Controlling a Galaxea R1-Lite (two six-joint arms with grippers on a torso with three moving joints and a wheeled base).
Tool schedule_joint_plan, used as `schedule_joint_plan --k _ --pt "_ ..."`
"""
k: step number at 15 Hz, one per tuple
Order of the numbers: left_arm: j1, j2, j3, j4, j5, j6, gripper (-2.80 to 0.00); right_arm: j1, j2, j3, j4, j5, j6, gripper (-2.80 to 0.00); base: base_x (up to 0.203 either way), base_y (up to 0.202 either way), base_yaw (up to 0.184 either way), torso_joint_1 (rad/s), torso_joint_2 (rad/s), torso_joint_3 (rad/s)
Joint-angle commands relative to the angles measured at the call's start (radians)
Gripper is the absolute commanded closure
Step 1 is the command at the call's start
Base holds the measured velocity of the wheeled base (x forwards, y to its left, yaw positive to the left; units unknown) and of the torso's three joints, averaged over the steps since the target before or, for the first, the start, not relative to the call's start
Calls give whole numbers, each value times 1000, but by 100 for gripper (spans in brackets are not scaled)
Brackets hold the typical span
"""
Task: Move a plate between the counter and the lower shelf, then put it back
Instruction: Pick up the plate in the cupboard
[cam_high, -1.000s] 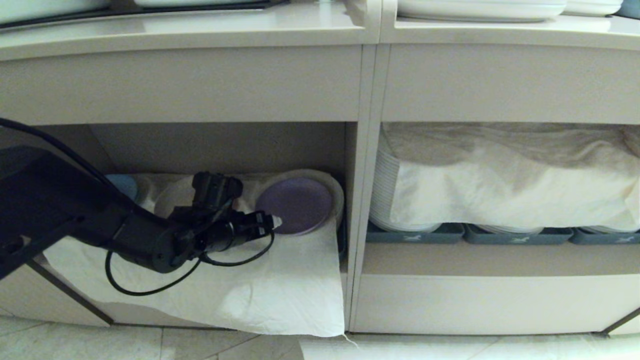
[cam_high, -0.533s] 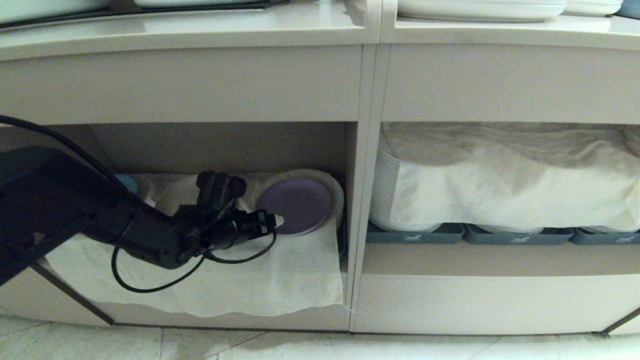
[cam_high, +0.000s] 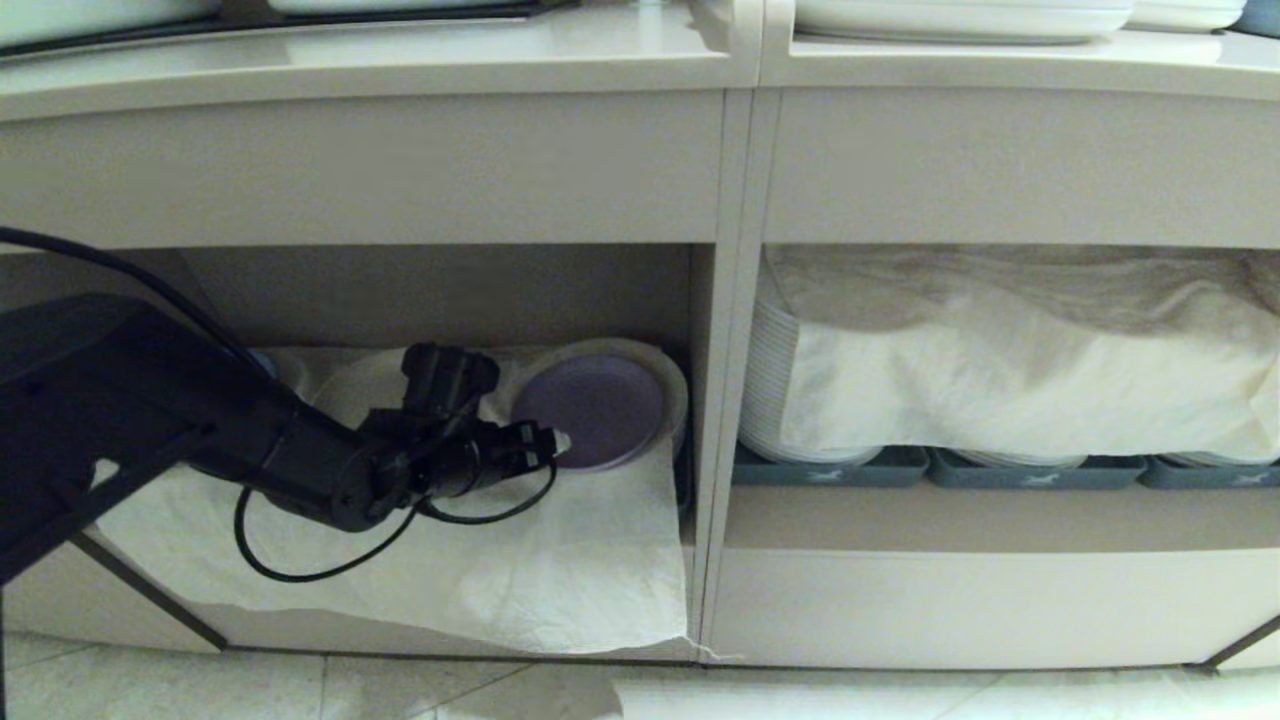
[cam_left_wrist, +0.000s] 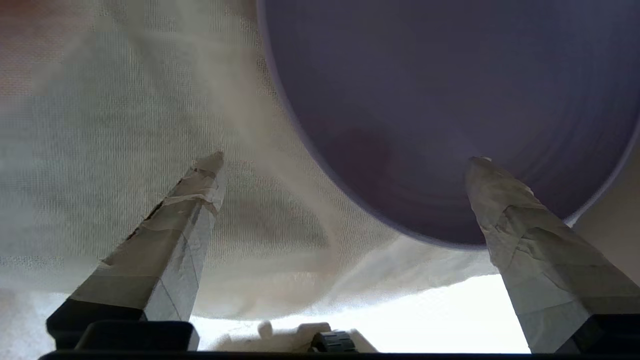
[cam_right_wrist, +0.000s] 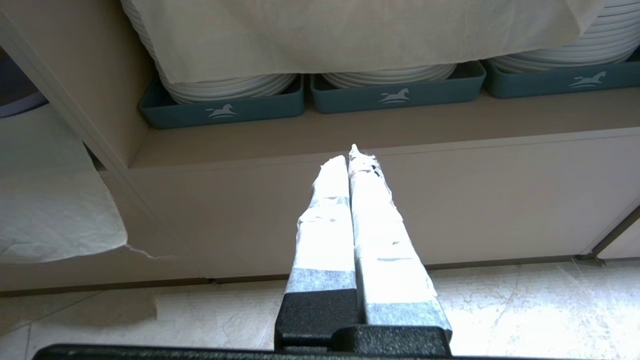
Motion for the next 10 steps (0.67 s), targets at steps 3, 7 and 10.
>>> schedule_joint_plan --k 3,7,10 --pt "1 19 -29 -3 2 -3 -280 -1 0 0 0 0 0 0 0 0 0 0 0 0" --pt "1 31 -36 -4 2 -1 -280 -1 0 0 0 0 0 0 0 0 0 0 0 0" --pt "1 36 -36 -5 2 0 0 -1 0 0 0 0 0 0 0 0 0 0 0 0"
